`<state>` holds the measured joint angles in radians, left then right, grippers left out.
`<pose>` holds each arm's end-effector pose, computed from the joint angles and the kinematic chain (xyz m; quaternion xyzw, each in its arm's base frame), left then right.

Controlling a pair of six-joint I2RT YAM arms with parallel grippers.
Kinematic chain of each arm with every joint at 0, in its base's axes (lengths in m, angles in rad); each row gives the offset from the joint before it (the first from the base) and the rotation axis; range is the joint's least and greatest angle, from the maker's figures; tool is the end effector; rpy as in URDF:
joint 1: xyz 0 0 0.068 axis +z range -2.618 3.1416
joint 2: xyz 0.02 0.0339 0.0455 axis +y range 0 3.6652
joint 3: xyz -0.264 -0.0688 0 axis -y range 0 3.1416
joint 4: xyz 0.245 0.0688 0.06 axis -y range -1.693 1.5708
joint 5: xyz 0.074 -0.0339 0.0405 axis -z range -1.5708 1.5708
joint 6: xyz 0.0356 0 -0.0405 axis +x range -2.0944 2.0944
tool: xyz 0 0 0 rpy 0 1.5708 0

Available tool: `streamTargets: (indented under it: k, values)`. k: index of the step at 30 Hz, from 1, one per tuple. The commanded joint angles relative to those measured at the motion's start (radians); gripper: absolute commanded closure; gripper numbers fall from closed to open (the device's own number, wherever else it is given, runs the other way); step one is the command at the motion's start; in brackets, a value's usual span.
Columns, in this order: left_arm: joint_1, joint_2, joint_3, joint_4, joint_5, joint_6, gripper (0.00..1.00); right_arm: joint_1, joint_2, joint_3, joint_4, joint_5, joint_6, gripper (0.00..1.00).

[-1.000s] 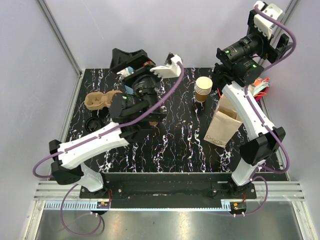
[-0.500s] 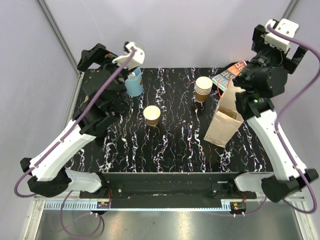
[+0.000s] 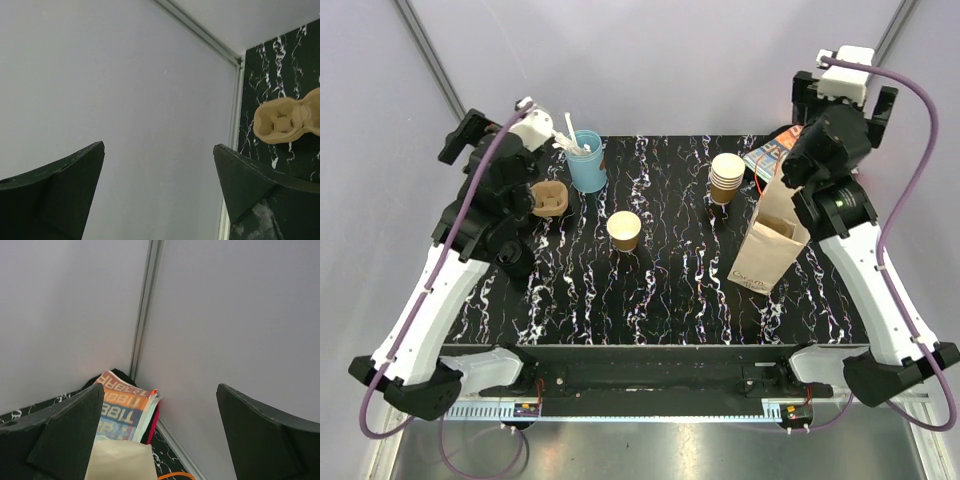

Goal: Pack the takeout coffee

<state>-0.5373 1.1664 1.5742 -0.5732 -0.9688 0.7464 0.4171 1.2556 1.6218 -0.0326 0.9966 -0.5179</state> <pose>0.1955 -0.0823 0.4929 0.1632 0.7211 0.4131 0.5317 0.2257 0.0673 0.5388 0.1180 0.6302 -0.3129 0.7008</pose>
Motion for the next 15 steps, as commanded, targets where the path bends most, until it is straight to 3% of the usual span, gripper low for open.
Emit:
streamTargets:
  k: [1,2,3,4,8,9,10,15]
  values:
    - [0.153,-0.048,-0.019,-0.138,0.214,-0.126,0.01,0.003,0.033,0.055,-0.159,-0.050,0.070,0.00]
    - [0.208,-0.054,-0.032,-0.151,0.275,-0.145,0.01,0.006,0.025,0.032,-0.171,-0.093,0.058,0.10]
    - [0.233,-0.063,-0.070,-0.149,0.297,-0.154,0.01,0.005,-0.004,0.001,-0.168,-0.148,0.039,0.29]
    - [0.258,-0.082,-0.089,-0.151,0.326,-0.169,0.01,0.008,-0.018,-0.051,-0.168,-0.233,0.023,0.29]
    - [0.390,-0.109,-0.231,-0.159,0.528,-0.211,0.01,0.017,-0.042,-0.042,-0.323,-0.383,0.035,0.20]
    - [0.405,-0.108,-0.252,-0.162,0.559,-0.222,0.01,0.017,-0.047,-0.034,-0.346,-0.401,0.044,0.07]
    - [0.433,-0.096,-0.269,-0.166,0.620,-0.238,0.01,0.017,-0.053,-0.033,-0.371,-0.436,0.058,0.01]
    - [0.474,-0.030,-0.345,-0.185,0.740,-0.277,0.01,0.017,-0.074,-0.005,-0.458,-0.523,0.099,0.00]
